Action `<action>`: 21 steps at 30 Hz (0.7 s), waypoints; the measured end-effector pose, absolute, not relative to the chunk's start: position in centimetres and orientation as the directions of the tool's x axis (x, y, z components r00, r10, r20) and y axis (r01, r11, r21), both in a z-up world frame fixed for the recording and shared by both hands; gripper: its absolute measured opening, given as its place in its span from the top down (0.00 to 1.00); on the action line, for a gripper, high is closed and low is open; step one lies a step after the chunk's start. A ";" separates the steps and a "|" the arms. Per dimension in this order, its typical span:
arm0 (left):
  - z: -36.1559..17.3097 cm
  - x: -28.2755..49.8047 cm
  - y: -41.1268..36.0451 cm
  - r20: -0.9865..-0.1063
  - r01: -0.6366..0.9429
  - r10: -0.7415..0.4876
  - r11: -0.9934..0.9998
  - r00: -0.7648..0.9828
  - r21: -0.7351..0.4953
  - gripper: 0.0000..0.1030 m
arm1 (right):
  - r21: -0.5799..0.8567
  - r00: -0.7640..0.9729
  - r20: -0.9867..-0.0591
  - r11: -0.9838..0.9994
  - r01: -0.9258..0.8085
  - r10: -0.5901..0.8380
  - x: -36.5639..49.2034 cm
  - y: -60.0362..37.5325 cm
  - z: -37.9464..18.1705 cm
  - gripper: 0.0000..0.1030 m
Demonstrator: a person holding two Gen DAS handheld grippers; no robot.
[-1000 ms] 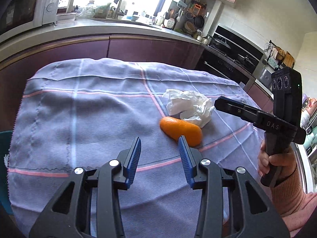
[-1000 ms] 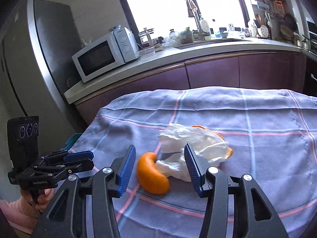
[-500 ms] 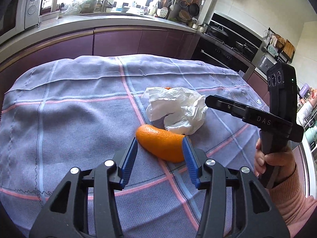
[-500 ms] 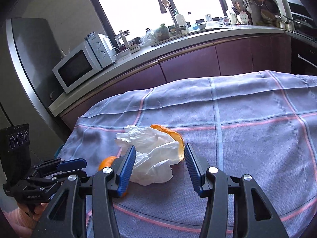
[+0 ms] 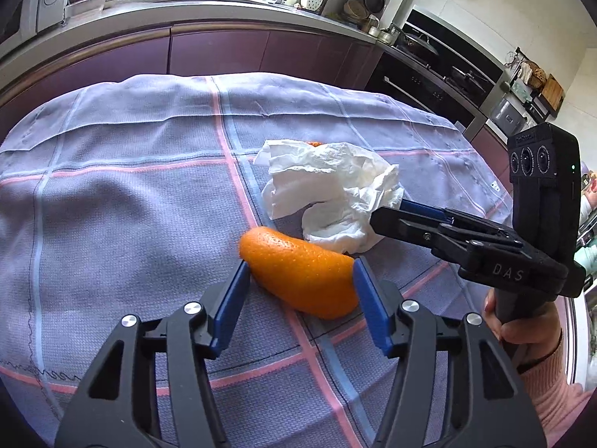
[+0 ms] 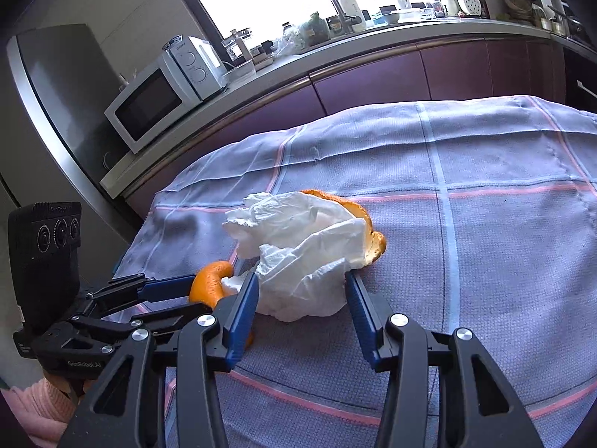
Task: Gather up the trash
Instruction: 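Grasp the orange with the left tool while the right tool grasps the tissue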
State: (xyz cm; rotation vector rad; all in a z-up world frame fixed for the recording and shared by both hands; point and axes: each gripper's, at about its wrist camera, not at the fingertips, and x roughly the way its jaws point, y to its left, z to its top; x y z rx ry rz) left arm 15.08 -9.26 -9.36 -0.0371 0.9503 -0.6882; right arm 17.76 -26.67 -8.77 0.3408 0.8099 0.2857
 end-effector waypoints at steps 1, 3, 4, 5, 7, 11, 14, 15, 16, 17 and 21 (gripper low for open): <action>-9.4 15.1 -9.2 -0.733 0.523 -0.561 0.787 0.384 -0.328 0.48 | 0.406 0.652 -0.655 0.906 -0.122 0.381 17.8 -26.6 -8.8 0.71; -9.5 15.1 -9.1 -0.727 0.521 -0.573 0.781 0.378 -0.345 0.51 | 0.413 0.652 -0.650 0.902 -0.130 0.391 17.6 -26.6 -8.8 0.79; -9.5 15.1 -9.1 -0.725 0.521 -0.579 0.777 0.374 -0.352 0.53 | 0.414 0.652 -0.646 0.900 -0.137 0.397 17.6 -26.6 -8.7 0.83; -9.4 15.0 -9.1 -0.722 0.523 -0.584 0.774 0.371 -0.357 0.54 | 0.414 0.654 -0.643 0.899 -0.142 0.399 17.4 -26.6 -8.6 0.85; -9.3 14.8 -9.1 -0.717 0.529 -0.592 0.768 0.368 -0.362 0.59 | 0.421 0.659 -0.632 0.895 -0.151 0.408 17.1 -26.7 -8.4 0.88; -8.9 14.1 -8.8 -0.701 0.538 -0.613 0.753 0.364 -0.379 0.67 | 0.440 0.674 -0.606 0.884 -0.158 0.422 16.3 -27.0 -7.9 0.89; -8.7 13.7 -8.4 -0.693 0.543 -0.622 0.747 0.364 -0.385 0.73 | 0.454 0.686 -0.585 0.876 -0.164 0.432 15.6 -27.3 -7.4 0.89; -8.6 13.6 -8.2 -0.690 0.544 -0.625 0.744 0.364 -0.387 0.73 | 0.458 0.691 -0.578 0.874 -0.165 0.434 15.4 -27.4 -7.2 0.89; -8.5 13.4 -8.0 -0.688 0.545 -0.628 0.743 0.365 -0.389 0.74 | 0.461 0.695 -0.573 0.871 -0.166 0.436 15.2 -27.4 -7.1 0.89; -8.4 13.3 -7.7 -0.684 0.546 -0.631 0.741 0.366 -0.392 0.75 | 0.467 0.698 -0.565 0.868 -0.168 0.439 14.9 -27.5 -6.9 0.89; -7.7 12.6 -6.4 -0.668 0.542 -0.638 0.740 0.383 -0.397 0.76 | 0.476 0.704 -0.546 0.860 -0.184 0.453 14.3 -27.2 -6.3 0.89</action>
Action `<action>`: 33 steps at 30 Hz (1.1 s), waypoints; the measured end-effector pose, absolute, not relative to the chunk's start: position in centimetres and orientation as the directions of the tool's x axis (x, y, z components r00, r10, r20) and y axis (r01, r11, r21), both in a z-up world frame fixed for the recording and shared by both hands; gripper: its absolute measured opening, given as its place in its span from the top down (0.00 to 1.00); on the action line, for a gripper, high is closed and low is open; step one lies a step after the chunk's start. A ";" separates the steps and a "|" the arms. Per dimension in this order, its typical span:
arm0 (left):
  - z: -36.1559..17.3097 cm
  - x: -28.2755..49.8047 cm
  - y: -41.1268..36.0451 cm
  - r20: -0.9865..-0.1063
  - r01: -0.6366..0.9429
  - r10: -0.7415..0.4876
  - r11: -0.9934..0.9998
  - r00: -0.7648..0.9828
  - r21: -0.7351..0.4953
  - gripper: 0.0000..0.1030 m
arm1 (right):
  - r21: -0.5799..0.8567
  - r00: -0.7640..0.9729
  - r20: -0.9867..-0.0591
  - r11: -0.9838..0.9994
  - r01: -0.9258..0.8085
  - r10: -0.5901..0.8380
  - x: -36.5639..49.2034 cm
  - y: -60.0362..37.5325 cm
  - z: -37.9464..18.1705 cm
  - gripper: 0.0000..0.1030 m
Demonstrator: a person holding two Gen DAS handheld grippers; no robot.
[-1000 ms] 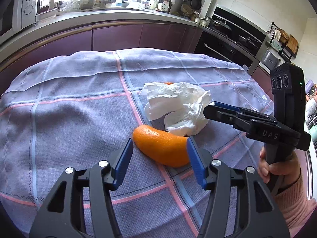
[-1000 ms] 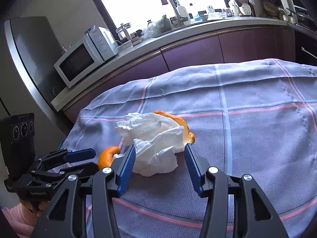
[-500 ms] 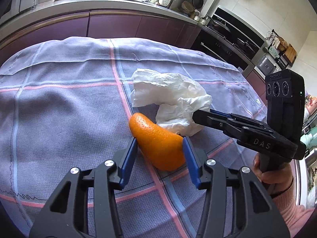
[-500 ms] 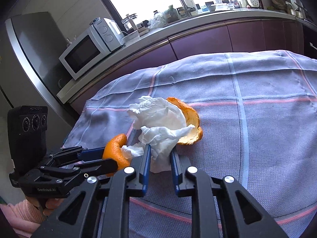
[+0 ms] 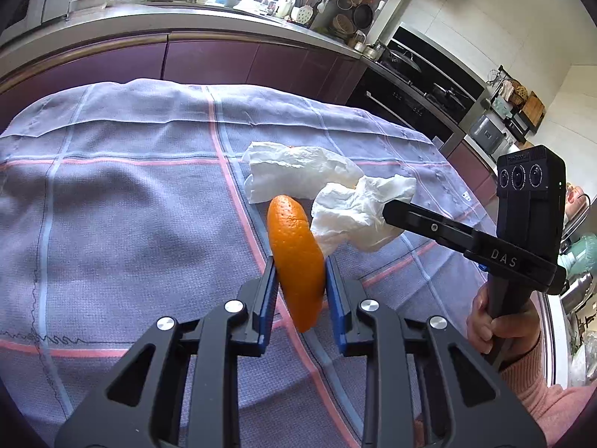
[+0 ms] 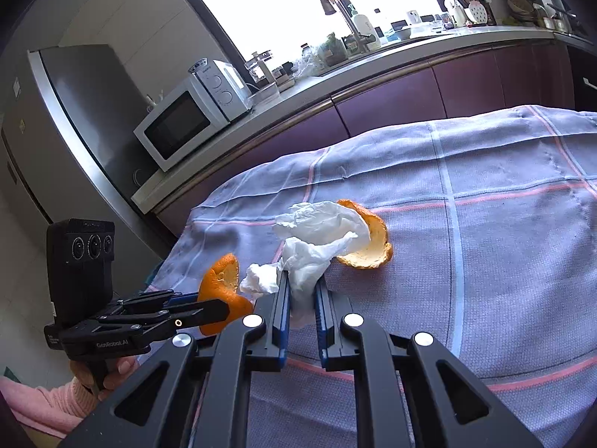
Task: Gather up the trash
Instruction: 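Carry the orange and tissue toward the teal bin with both tools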
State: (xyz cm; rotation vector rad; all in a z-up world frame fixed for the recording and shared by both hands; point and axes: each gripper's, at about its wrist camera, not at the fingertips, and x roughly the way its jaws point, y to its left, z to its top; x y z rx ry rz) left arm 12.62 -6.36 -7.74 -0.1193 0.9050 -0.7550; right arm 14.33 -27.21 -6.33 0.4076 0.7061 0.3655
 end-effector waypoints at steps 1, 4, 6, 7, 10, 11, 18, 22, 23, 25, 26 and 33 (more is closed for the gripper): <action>-7.5 12.5 -6.0 -0.664 0.541 -0.638 0.742 0.389 -0.396 0.76 | 0.476 0.706 -0.542 0.859 -0.190 0.457 14.2 -27.1 -6.2 0.89; -6.8 11.8 -4.8 -0.656 0.535 -0.631 0.752 0.415 -0.386 0.76 | 0.477 0.707 -0.529 0.854 -0.210 0.469 13.9 -26.4 -5.7 0.89; -6.3 11.5 -3.8 -0.650 0.527 -0.624 0.761 0.434 -0.379 0.76 | 0.478 0.707 -0.519 0.849 -0.225 0.480 13.8 -25.9 -5.4 0.89; -6.1 11.3 -3.4 -0.647 0.524 -0.621 0.764 0.442 -0.376 0.76 | 0.477 0.708 -0.515 0.848 -0.232 0.483 13.8 -25.6 -5.3 0.89; -5.3 10.7 -2.0 -0.638 0.512 -0.609 0.778 0.471 -0.364 0.76 | 0.476 0.702 -0.508 0.842 -0.254 0.499 14.0 -24.6 -4.9 0.89; -5.1 10.6 -1.5 -0.637 0.507 -0.603 0.783 0.480 -0.360 0.76 | 0.476 0.700 -0.507 0.840 -0.260 0.504 14.0 -24.2 -4.9 0.89; -3.8 9.3 1.7 -0.625 0.481 -0.569 0.813 0.535 -0.329 0.76 | 0.475 0.674 -0.497 0.821 -0.316 0.547 14.6 -21.4 -4.3 0.89; -3.4 8.8 3.4 -0.621 0.463 -0.550 0.827 0.558 -0.317 0.76 | 0.475 0.657 -0.494 0.809 -0.346 0.570 15.1 -19.9 -4.0 0.89; -3.3 8.6 3.9 -0.618 0.464 -0.550 0.828 0.562 -0.315 0.76 | 0.473 0.653 -0.495 0.808 -0.352 0.574 15.2 -19.5 -4.0 0.89; -3.0 8.2 4.9 -0.617 0.452 -0.539 0.836 0.574 -0.311 0.76 | 0.473 0.644 -0.494 0.802 -0.364 0.584 15.5 -18.7 -3.9 0.89; -3.0 8.0 5.3 -0.615 0.446 -0.536 0.839 0.578 -0.312 0.76 | 0.473 0.638 -0.495 0.799 -0.372 0.589 15.6 -18.3 -3.9 0.89; -2.4 7.4 8.3 -0.609 0.402 -0.497 0.866 0.619 -0.298 0.76 | 0.474 0.604 -0.491 0.774 -0.420 0.628 16.4 -15.6 -3.5 0.89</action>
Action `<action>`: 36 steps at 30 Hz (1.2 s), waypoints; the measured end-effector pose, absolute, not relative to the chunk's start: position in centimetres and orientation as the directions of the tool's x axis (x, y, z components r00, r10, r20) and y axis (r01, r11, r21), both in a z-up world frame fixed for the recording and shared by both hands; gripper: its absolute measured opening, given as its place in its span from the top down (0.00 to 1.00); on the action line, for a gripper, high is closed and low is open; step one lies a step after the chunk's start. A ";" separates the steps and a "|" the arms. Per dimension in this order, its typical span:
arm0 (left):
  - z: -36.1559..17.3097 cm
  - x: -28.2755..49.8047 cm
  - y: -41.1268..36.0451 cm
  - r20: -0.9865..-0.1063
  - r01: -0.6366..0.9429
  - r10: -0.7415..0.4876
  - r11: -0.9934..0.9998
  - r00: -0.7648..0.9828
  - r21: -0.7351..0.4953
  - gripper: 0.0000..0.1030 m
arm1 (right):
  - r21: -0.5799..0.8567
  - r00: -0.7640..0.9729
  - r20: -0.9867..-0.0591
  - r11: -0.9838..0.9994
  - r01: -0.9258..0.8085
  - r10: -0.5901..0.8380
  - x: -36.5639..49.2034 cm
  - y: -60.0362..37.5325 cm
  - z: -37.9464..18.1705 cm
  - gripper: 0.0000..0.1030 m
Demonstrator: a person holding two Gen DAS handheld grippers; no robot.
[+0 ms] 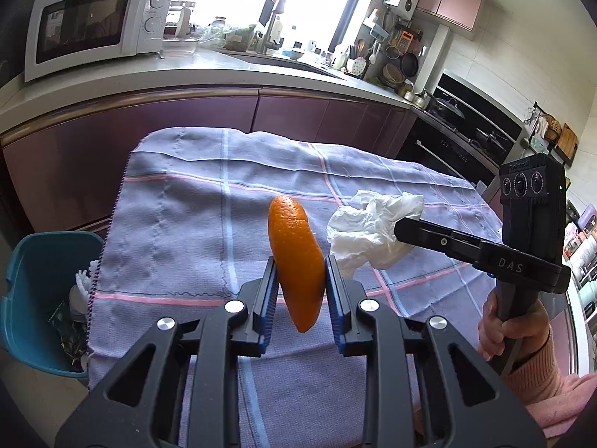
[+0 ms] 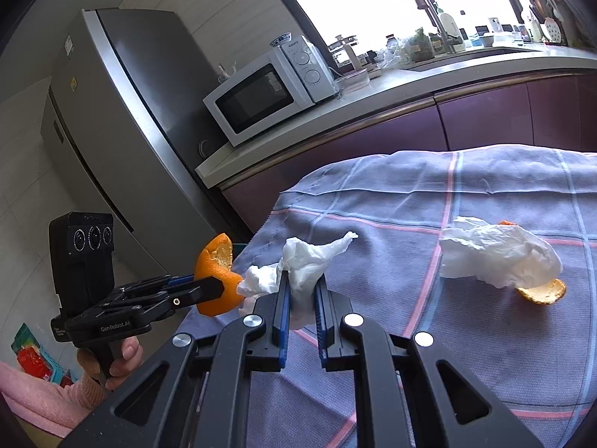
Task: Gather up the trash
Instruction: 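Carry the orange and tissue toward the teal bin with both tools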
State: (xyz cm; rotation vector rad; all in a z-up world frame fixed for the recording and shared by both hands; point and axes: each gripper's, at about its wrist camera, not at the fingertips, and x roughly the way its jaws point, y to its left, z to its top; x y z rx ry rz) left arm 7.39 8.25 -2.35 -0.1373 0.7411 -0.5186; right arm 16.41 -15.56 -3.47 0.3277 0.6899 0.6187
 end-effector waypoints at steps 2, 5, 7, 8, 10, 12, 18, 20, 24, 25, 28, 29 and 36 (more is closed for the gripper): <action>-2.2 7.2 9.0 -0.609 0.388 -0.486 0.873 0.628 -0.296 0.76 | 0.474 0.594 -0.491 0.767 -0.432 0.638 16.7 -14.8 -3.5 0.89; -2.0 7.0 10.0 -0.608 0.372 -0.472 0.881 0.639 -0.293 0.76 | 0.476 0.577 -0.492 0.756 -0.449 0.652 17.0 -13.7 -3.4 0.89; -1.9 6.9 10.7 -0.608 0.360 -0.463 0.886 0.646 -0.292 0.76 | 0.478 0.566 -0.493 0.749 -0.459 0.661 17.2 -13.0 -3.4 0.89; -1.8 6.8 11.0 -0.608 0.354 -0.457 0.889 0.649 -0.290 0.76 | 0.478 0.559 -0.494 0.745 -0.465 0.666 17.3 -12.6 -3.4 0.89; -1.7 6.6 11.6 -0.609 0.344 -0.445 0.895 0.657 -0.284 0.76 | 0.479 0.548 -0.495 0.738 -0.475 0.674 17.5 -11.8 -3.4 0.89; -1.7 6.4 12.0 -0.610 0.334 -0.434 0.900 0.662 -0.279 0.76 | 0.479 0.538 -0.497 0.732 -0.484 0.681 17.8 -11.1 -3.4 0.89; -1.6 6.0 13.9 -0.613 0.294 -0.402 0.915 0.680 -0.275 0.76 | 0.474 0.510 -0.500 0.714 -0.516 0.700 18.4 -8.9 -3.3 0.89; -1.5 5.8 14.6 -0.612 0.280 -0.392 0.920 0.687 -0.275 0.76 | 0.476 0.499 -0.499 0.706 -0.524 0.708 18.6 -8.4 -3.2 0.89; -1.4 5.6 16.0 -0.609 0.255 -0.372 0.927 0.700 -0.274 0.76 | 0.474 0.483 -0.502 0.696 -0.540 0.717 19.0 -7.3 -3.0 0.89; -1.4 5.6 16.3 -0.609 0.248 -0.366 0.930 0.703 -0.273 0.76 | 0.475 0.479 -0.502 0.692 -0.544 0.720 19.1 -7.0 -3.0 0.89; -1.4 5.5 17.4 -0.611 0.229 -0.351 0.935 0.710 -0.271 0.76 | 0.471 0.468 -0.503 0.685 -0.555 0.726 19.3 -6.2 -2.9 0.89; -1.5 5.5 17.6 -0.612 0.224 -0.347 0.936 0.711 -0.270 0.76 | 0.472 0.464 -0.504 0.683 -0.558 0.728 19.4 -5.9 -2.9 0.89; -1.4 5.4 19.5 -0.612 0.181 -0.310 0.947 0.728 -0.264 0.76 | 0.474 0.438 -0.506 0.664 -0.578 0.743 20.2 -4.0 -2.7 0.89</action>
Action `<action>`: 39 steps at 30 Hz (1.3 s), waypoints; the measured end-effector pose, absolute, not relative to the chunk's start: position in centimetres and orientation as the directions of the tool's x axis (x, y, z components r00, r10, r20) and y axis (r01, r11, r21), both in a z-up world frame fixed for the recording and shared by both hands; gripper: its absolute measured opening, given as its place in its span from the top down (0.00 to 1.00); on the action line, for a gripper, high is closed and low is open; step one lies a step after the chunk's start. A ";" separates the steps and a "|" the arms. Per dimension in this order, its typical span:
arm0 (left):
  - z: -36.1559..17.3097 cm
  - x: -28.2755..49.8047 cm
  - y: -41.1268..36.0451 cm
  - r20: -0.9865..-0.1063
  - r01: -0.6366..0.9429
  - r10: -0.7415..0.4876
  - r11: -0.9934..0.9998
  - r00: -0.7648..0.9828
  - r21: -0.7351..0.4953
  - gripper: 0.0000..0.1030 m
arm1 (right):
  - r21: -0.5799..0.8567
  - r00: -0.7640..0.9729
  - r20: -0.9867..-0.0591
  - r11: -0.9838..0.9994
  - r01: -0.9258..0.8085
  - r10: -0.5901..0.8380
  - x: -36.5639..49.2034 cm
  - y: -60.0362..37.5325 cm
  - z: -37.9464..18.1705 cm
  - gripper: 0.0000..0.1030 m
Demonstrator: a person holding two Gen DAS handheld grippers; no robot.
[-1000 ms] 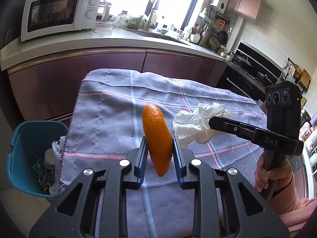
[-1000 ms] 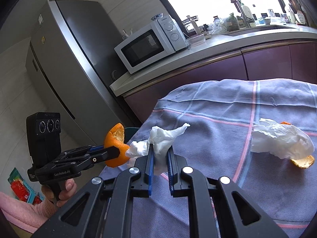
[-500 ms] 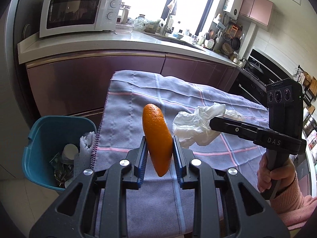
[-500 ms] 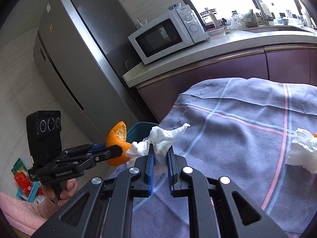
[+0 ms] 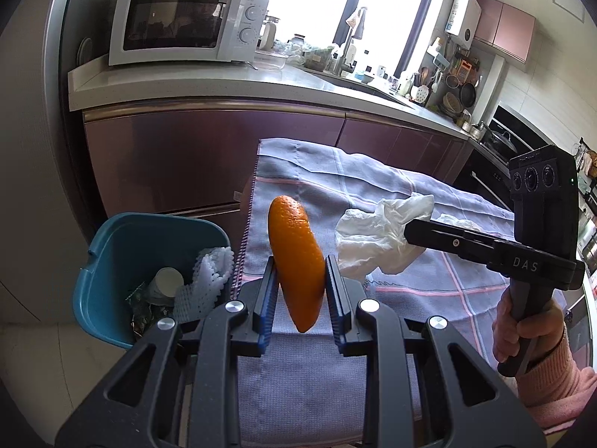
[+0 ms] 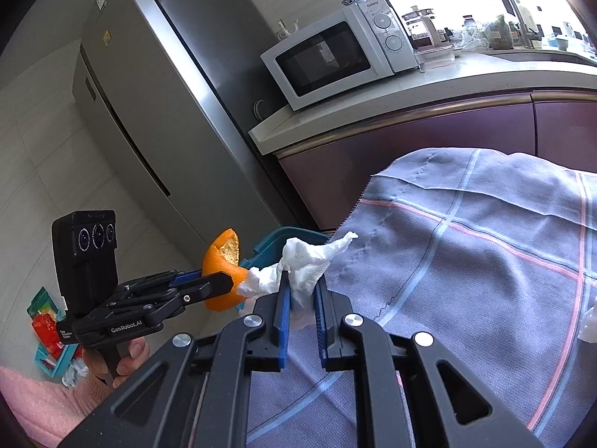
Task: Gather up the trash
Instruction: 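Carry the orange and tissue toward the teal bin with both tools, then open both tools to drop the orange and tissue into the bin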
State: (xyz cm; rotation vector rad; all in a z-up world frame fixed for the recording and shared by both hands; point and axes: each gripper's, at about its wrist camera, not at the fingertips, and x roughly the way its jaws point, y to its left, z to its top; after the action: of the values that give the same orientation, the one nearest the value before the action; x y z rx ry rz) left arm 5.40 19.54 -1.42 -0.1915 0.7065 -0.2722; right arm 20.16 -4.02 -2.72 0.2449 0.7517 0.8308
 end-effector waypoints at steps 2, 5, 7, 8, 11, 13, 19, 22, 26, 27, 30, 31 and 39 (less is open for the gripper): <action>-1.3 5.4 20.2 -0.610 0.168 -0.300 0.950 0.733 -0.265 0.76 | 0.473 0.431 -0.509 0.660 -0.584 0.745 20.4 -3.5 -2.7 0.89; -1.3 5.2 21.2 -0.607 0.149 -0.285 0.953 0.742 -0.264 0.76 | 0.470 0.422 -0.511 0.654 -0.592 0.749 20.6 -2.7 -2.6 0.89; -1.2 5.2 21.8 -0.606 0.136 -0.273 0.955 0.747 -0.263 0.76 | 0.471 0.415 -0.512 0.650 -0.597 0.752 20.8 -2.2 -2.6 0.89; -1.2 5.2 22.2 -0.605 0.130 -0.267 0.956 0.750 -0.262 0.76 | 0.469 0.412 -0.513 0.648 -0.600 0.753 20.9 -1.9 -2.6 0.89; -1.1 5.1 23.2 -0.603 0.110 -0.250 0.959 0.757 -0.260 0.76 | 0.467 0.405 -0.514 0.642 -0.607 0.756 21.2 -1.3 -2.5 0.89; -1.0 5.2 23.8 -0.603 0.097 -0.239 0.961 0.762 -0.257 0.76 | 0.464 0.400 -0.514 0.639 -0.614 0.758 21.4 -0.9 -2.4 0.89; -1.1 5.1 25.5 -0.604 0.057 -0.209 0.964 0.769 -0.261 0.76 | 0.452 0.384 -0.525 0.631 -0.631 0.760 21.8 0.8 -2.5 0.89; -1.4 5.2 26.3 -0.609 0.040 -0.199 0.964 0.768 -0.265 0.76 | 0.447 0.373 -0.532 0.627 -0.638 0.760 22.0 1.6 -2.6 0.89; -1.8 5.3 27.1 -0.616 0.018 -0.185 0.964 0.766 -0.267 0.76 | 0.440 0.361 -0.540 0.621 -0.649 0.760 22.4 2.9 -2.7 0.89; -2.0 5.4 27.3 -0.618 0.012 -0.181 0.963 0.765 -0.268 0.76 | 0.437 0.359 -0.543 0.620 -0.651 0.759 22.4 3.2 -2.7 0.89; -2.5 5.6 27.9 -0.628 -0.005 -0.170 0.963 0.760 -0.268 0.75 | 0.431 0.351 -0.551 0.618 -0.658 0.757 22.8 4.2 -2.8 0.89; -2.6 5.7 28.1 -0.631 -0.011 -0.167 0.963 0.758 -0.268 0.75 | 0.427 0.351 -0.554 0.619 -0.659 0.755 22.9 4.6 -2.8 0.89; -4.0 6.4 29.2 -0.652 -0.046 -0.148 0.961 0.743 -0.271 0.75 | 0.420 0.330 -0.585 0.625 -0.659 0.741 24.0 6.6 -3.9 0.89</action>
State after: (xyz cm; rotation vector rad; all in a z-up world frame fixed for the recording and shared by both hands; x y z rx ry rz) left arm 6.40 29.24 -3.99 -0.2797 0.7331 -0.0567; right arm 24.02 6.61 -3.89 0.1135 0.8264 0.9177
